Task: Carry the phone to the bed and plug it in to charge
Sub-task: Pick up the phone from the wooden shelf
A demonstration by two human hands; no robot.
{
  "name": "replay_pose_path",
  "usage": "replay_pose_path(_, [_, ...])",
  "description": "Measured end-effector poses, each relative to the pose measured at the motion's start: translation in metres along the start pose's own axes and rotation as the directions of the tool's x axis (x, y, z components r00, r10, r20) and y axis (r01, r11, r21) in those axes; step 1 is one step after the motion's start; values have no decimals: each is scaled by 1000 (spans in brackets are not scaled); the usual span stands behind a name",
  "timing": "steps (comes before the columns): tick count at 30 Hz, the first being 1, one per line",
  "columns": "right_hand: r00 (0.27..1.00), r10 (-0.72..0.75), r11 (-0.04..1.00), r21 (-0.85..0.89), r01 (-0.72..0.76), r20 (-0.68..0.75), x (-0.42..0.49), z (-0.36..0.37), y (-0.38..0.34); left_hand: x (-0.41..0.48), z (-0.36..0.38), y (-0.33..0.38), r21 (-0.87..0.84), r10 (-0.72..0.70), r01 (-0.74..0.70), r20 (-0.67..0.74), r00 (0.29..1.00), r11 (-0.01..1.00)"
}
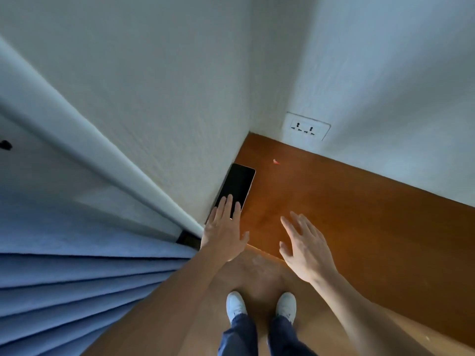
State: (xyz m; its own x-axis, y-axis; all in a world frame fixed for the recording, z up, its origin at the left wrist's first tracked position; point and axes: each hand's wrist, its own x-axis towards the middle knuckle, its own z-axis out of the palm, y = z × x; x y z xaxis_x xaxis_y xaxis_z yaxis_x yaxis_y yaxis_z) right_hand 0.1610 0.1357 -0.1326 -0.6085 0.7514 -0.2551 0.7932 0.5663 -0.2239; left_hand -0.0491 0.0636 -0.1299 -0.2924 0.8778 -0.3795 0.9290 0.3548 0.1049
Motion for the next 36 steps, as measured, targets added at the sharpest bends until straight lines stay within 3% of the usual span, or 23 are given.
replay_pose_path(12, [1000,12,1000,-25,-12,16,-5,28,14,-9,36,12,67,112,-110,-24,993,992])
replay_pose_path(19, [1000,-9,999,-47,9,0,-7,30,19,-31,36,27,-29,149,-150,-31,988,988])
replay_pose_path(23, [1000,-11,999,-45,11,0,-7,31,21,-18,21,32,-250,-89,55,-123,988,967])
replay_pose_path(27, [1000,-16,998,-59,16,1,-5,30,23,13,3,38,-414,-363,281,-134,922,866])
replay_pose_path(36, [1000,0,998,-58,-1,-17,-5,36,21,42,-8,41,-461,-507,464,34,861,757])
